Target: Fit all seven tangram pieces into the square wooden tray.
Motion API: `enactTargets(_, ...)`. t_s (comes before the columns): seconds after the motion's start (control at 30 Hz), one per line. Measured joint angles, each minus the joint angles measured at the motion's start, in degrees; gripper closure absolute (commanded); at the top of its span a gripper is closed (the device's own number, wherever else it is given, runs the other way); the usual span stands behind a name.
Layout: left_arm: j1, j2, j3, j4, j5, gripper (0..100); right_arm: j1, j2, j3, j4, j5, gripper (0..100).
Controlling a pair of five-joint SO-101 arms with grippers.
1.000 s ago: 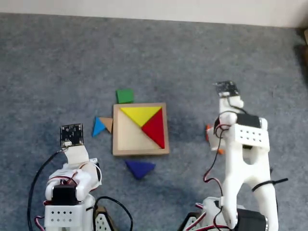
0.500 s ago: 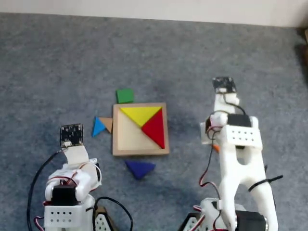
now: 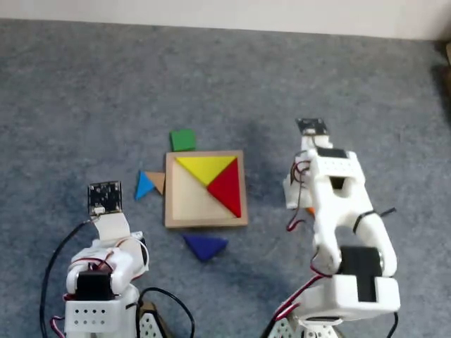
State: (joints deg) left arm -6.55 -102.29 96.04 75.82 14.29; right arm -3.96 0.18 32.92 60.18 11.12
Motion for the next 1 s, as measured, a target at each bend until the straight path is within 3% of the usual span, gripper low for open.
enactTargets(0.3, 0.00, 0.00, 0.00, 0.00, 0.00, 100, 0.18, 4.13, -1.05, 0.00, 4.13, 73.2)
enactTargets(0.67, 0.00, 0.00, 0.00, 0.00, 0.00, 100, 0.79, 6.86, -2.55, -1.76, 9.05, 87.7)
enactTargets(0.83, 0.00, 0.00, 0.00, 0.00, 0.00, 100, 0.97, 7.56, -2.99, -2.73, 11.78, 98.7)
enactTargets(1.0, 0.00, 0.00, 0.00, 0.00, 0.00, 100, 0.97, 6.42, -3.08, -2.90, 15.21, 99.4)
